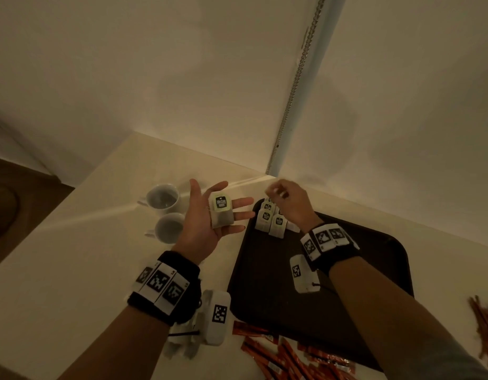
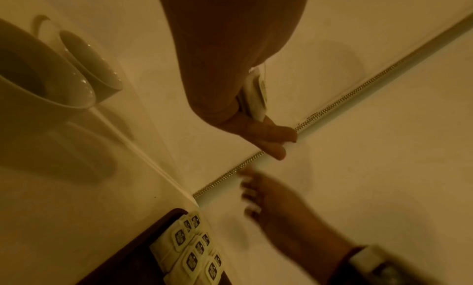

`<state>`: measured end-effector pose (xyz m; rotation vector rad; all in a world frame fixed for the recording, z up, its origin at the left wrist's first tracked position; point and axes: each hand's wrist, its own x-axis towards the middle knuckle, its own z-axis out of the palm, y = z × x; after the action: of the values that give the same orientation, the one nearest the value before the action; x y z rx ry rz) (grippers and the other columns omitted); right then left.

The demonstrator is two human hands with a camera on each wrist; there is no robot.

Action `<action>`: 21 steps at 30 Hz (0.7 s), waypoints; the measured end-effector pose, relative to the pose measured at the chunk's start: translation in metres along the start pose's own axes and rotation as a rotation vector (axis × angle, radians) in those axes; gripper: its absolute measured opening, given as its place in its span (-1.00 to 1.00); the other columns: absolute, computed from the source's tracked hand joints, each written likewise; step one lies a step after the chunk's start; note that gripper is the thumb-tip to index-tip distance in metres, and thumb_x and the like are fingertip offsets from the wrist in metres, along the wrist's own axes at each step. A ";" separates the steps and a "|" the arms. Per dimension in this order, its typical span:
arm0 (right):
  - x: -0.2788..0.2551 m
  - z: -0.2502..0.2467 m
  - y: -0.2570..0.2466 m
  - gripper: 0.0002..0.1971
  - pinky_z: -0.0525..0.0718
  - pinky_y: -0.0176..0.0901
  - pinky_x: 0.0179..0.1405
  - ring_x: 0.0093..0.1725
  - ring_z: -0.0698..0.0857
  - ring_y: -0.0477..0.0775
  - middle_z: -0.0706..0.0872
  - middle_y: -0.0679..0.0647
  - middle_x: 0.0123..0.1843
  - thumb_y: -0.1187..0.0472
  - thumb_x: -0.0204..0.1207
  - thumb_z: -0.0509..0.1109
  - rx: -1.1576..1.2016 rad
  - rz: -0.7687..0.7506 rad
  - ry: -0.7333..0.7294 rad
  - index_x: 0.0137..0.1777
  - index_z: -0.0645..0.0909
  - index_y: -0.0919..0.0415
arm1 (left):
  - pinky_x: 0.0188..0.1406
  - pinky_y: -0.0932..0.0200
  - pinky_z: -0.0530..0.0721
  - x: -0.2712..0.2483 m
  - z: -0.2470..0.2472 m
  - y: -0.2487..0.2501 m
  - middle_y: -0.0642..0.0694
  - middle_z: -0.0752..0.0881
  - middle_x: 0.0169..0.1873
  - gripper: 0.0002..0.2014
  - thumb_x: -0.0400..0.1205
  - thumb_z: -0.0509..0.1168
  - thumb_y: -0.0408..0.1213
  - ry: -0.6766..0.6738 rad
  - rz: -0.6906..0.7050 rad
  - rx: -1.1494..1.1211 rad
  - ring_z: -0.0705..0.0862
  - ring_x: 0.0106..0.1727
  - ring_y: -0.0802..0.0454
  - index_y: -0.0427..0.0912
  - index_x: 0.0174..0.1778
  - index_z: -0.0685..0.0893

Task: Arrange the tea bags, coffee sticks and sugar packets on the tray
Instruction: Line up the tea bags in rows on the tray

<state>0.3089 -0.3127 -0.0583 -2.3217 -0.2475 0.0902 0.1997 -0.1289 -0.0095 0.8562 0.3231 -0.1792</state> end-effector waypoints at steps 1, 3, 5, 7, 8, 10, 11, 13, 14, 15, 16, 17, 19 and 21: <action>-0.005 -0.006 -0.023 -0.89 0.49 -0.42 -0.16 -0.18 0.56 -0.25 0.67 0.00 -0.06 0.07 0.54 0.41 0.091 -0.086 -0.022 -0.02 0.68 0.07 | -0.52 0.13 0.73 0.001 0.002 -0.001 -0.38 0.77 0.03 -0.21 0.59 -0.29 0.39 -0.011 -0.009 0.032 0.80 -0.14 -0.26 -0.10 0.49 0.39; -0.017 -0.019 -0.065 -0.93 0.45 -0.54 -0.18 -0.18 0.54 -0.36 0.63 -0.08 -0.09 0.08 0.51 0.45 0.149 -0.265 -0.139 -0.04 0.69 -0.04 | -0.57 0.17 0.70 0.001 0.007 -0.001 -0.35 0.78 0.04 -0.20 0.59 -0.31 0.39 -0.033 -0.002 0.115 0.80 -0.13 -0.25 -0.07 0.51 0.39; -0.024 -0.025 -0.092 -0.91 0.42 -0.54 -0.16 -0.14 0.52 -0.34 0.60 -0.07 -0.11 0.08 0.45 0.50 0.102 -0.418 -0.216 -0.07 0.73 -0.02 | -0.62 0.21 0.66 0.001 0.014 0.001 -0.25 0.79 0.07 -0.20 0.61 -0.35 0.37 -0.065 0.030 0.185 0.80 -0.10 -0.24 -0.06 0.50 0.43; -0.028 -0.032 -0.108 -0.91 0.45 -0.42 -0.13 -0.14 0.52 -0.24 0.62 -0.04 -0.14 0.11 0.44 0.52 0.049 -0.504 -0.214 -0.10 0.76 0.08 | -0.60 0.20 0.67 -0.002 0.019 0.005 -0.12 0.79 0.12 -0.23 0.61 -0.34 0.35 -0.092 0.070 0.224 0.80 -0.01 -0.22 -0.01 0.45 0.48; -0.029 -0.036 -0.114 -0.91 0.50 -0.33 -0.13 -0.16 0.55 -0.18 0.66 -0.03 -0.17 0.13 0.45 0.51 0.034 -0.526 -0.209 -0.12 0.76 0.11 | -0.51 0.17 0.70 -0.003 0.020 0.006 -0.08 0.77 0.15 -0.28 0.62 -0.29 0.36 -0.103 0.108 0.250 0.78 0.07 -0.18 0.02 0.41 0.51; -0.032 -0.049 -0.128 -0.92 0.56 -0.32 -0.20 -0.25 0.63 -0.12 0.73 -0.05 -0.25 0.15 0.46 0.50 0.030 -0.543 -0.208 -0.13 0.75 0.14 | -0.25 0.12 0.73 -0.006 0.021 0.007 -0.02 0.75 0.17 -0.51 0.64 0.05 0.27 -0.110 0.220 0.322 0.74 0.18 -0.06 0.05 0.28 0.60; -0.034 -0.056 -0.135 -0.92 0.55 -0.37 -0.25 -0.29 0.65 -0.11 0.75 -0.07 -0.29 0.15 0.46 0.50 0.029 -0.549 -0.201 -0.14 0.75 0.15 | -0.16 0.10 0.73 -0.008 0.020 0.008 -0.03 0.75 0.12 -0.66 0.61 0.24 0.10 -0.103 0.280 0.346 0.73 0.17 -0.01 0.02 0.21 0.63; -0.037 -0.070 -0.150 -0.87 0.49 -0.46 -0.30 -0.34 0.62 -0.15 0.74 -0.07 -0.34 0.10 0.43 0.53 0.000 -0.577 -0.156 -0.16 0.76 0.15 | -0.14 0.15 0.71 -0.011 0.019 0.007 -0.06 0.77 0.01 -0.77 0.53 0.42 -0.21 -0.082 0.364 0.355 0.73 0.08 0.03 -0.08 0.10 0.69; -0.039 -0.076 -0.158 -0.85 0.47 -0.48 -0.30 -0.35 0.60 -0.19 0.74 -0.07 -0.35 0.09 0.41 0.54 -0.016 -0.600 -0.134 -0.18 0.76 0.17 | -0.15 0.19 0.71 -0.012 0.020 0.007 -0.05 0.79 -0.02 -0.78 0.50 0.46 -0.26 -0.082 0.384 0.354 0.74 0.05 0.02 -0.11 0.06 0.71; -0.041 -0.081 -0.165 -0.84 0.45 -0.50 -0.31 -0.36 0.59 -0.22 0.74 -0.06 -0.35 0.08 0.40 0.54 -0.024 -0.620 -0.124 -0.20 0.76 0.18 | -0.17 0.22 0.70 -0.014 0.022 0.007 -0.04 0.81 -0.03 -0.79 0.48 0.47 -0.27 -0.091 0.397 0.349 0.75 0.03 0.02 -0.12 0.03 0.73; -0.042 -0.085 -0.171 -0.83 0.44 -0.51 -0.31 -0.36 0.58 -0.25 0.74 -0.06 -0.35 0.08 0.39 0.55 -0.026 -0.629 -0.121 -0.20 0.77 0.19 | -0.18 0.23 0.70 -0.016 0.024 0.008 -0.03 0.82 -0.04 -0.80 0.47 0.47 -0.28 -0.109 0.408 0.338 0.77 0.01 0.02 -0.10 0.00 0.74; -0.043 -0.089 -0.176 -0.83 0.45 -0.51 -0.32 -0.37 0.58 -0.25 0.74 -0.06 -0.34 0.08 0.39 0.55 -0.025 -0.628 -0.121 -0.21 0.77 0.18 | -0.20 0.24 0.70 -0.017 0.027 0.009 -0.02 0.82 -0.04 -0.82 0.47 0.47 -0.31 -0.126 0.419 0.321 0.78 -0.01 0.02 -0.05 -0.03 0.76; -0.045 -0.094 -0.182 -0.85 0.47 -0.48 -0.34 -0.37 0.57 -0.21 0.75 -0.05 -0.33 0.07 0.39 0.55 -0.021 -0.618 -0.114 -0.21 0.76 0.15 | -0.22 0.26 0.69 -0.020 0.032 0.012 0.00 0.82 -0.05 -0.81 0.46 0.44 -0.32 -0.149 0.446 0.278 0.78 -0.03 0.04 0.07 -0.10 0.80; -0.047 -0.097 -0.186 -0.86 0.50 -0.42 -0.33 -0.36 0.58 -0.15 0.75 -0.03 -0.31 0.07 0.38 0.55 -0.003 -0.606 -0.102 -0.21 0.74 0.12 | -0.23 0.27 0.68 -0.023 0.036 0.015 0.02 0.82 -0.05 -0.84 0.43 0.46 -0.24 -0.167 0.464 0.235 0.79 -0.06 0.05 0.08 -0.12 0.82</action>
<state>0.2488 -0.2660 0.1424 -2.1504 -0.9848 -0.0955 0.1903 -0.1455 0.0311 1.1174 -0.0596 0.1462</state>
